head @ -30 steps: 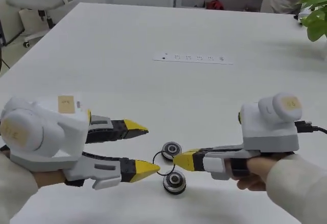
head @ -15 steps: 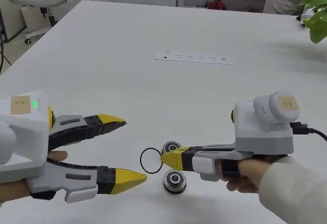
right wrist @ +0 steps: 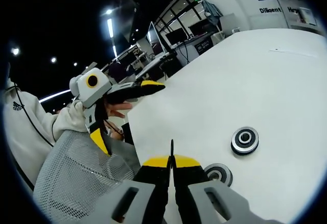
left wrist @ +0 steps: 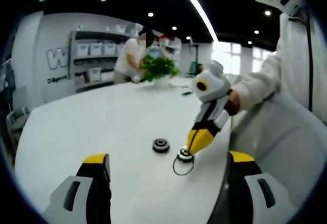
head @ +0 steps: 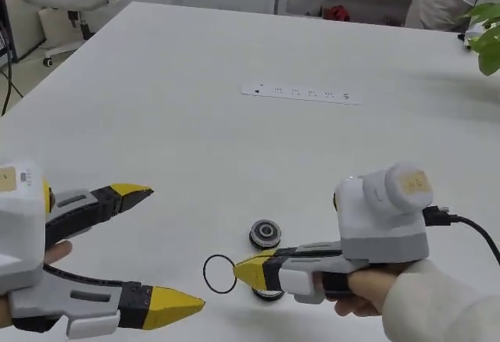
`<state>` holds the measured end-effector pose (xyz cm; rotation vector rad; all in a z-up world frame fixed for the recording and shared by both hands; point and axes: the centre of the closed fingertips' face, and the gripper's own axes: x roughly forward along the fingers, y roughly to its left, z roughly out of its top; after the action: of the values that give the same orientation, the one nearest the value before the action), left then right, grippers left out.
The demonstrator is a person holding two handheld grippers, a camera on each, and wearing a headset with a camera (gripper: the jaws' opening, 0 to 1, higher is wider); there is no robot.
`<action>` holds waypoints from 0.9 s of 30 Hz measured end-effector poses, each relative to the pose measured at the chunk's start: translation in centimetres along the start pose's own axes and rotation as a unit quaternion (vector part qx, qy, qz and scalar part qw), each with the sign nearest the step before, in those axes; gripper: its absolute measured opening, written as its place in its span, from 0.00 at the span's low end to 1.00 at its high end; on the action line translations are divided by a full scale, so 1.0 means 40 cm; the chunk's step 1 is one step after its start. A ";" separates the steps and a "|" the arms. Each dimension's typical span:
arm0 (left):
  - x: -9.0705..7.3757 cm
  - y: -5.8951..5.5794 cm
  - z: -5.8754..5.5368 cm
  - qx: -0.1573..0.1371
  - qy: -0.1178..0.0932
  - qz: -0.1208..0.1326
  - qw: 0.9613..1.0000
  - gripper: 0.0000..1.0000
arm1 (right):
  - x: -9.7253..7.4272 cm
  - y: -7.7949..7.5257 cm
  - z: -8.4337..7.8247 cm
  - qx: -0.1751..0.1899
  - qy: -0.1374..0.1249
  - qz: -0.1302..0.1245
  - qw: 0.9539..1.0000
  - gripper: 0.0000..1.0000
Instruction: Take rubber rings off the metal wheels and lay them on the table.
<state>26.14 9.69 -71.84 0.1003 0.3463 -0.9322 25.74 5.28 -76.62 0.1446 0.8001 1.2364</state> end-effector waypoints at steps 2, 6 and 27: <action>0.004 -0.006 -0.011 -0.003 0.008 -0.005 1.000 0.99 | 0.007 -0.004 -0.017 -0.005 0.011 -0.004 1.000 0.00; 0.009 -0.014 -0.029 -0.001 0.025 -0.015 1.000 0.99 | 0.017 -0.010 -0.037 -0.014 0.026 -0.009 1.000 0.00; 0.015 -0.037 -0.051 0.004 0.047 -0.035 0.998 0.94 | 0.018 -0.055 -0.031 -0.064 0.020 -0.045 0.997 0.11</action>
<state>24.78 8.83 -73.86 0.1395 0.4350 -1.0010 26.77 4.75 -78.94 -0.0199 0.7512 1.2035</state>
